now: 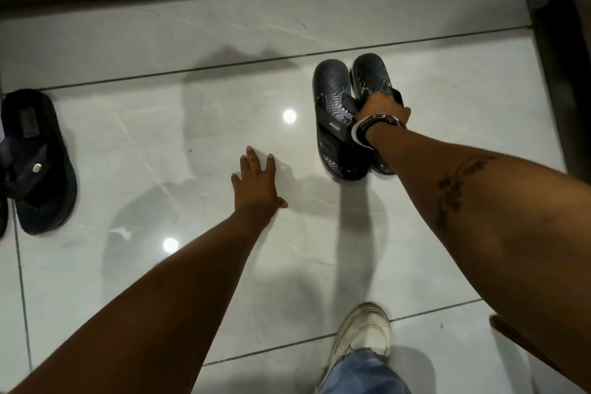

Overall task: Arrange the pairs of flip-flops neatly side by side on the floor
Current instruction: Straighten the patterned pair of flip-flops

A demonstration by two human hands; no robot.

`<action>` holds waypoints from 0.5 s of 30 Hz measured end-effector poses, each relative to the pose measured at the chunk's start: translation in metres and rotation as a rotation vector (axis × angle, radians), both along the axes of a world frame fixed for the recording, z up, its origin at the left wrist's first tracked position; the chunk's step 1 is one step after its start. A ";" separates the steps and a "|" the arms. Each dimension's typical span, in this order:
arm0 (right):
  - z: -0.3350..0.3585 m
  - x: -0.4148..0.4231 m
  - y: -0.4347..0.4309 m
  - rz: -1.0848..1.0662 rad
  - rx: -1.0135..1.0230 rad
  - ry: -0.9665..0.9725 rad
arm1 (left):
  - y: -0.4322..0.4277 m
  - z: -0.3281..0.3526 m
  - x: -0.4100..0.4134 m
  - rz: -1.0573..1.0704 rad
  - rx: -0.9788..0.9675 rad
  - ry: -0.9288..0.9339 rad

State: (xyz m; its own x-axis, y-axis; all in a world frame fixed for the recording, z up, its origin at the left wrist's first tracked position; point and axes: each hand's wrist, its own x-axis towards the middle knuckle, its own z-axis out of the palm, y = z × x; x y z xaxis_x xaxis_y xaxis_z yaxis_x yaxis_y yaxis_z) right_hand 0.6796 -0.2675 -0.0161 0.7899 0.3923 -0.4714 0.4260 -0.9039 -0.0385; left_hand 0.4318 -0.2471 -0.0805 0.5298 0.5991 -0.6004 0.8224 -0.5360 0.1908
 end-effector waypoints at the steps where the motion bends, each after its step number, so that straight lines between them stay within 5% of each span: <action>1: -0.004 0.003 0.005 -0.017 0.007 0.005 | 0.000 -0.001 0.000 0.004 -0.003 -0.007; 15: -0.015 0.012 0.023 -0.018 0.013 -0.020 | 0.001 -0.006 -0.002 0.017 -0.006 -0.037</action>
State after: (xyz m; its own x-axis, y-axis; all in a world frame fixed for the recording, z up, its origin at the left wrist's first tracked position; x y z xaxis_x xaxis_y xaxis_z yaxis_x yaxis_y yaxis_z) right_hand 0.6912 -0.2444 -0.0312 0.8060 0.3837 -0.4506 0.4102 -0.9110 -0.0420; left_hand 0.4299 -0.2461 -0.0862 0.5415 0.6047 -0.5840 0.8237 -0.5205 0.2249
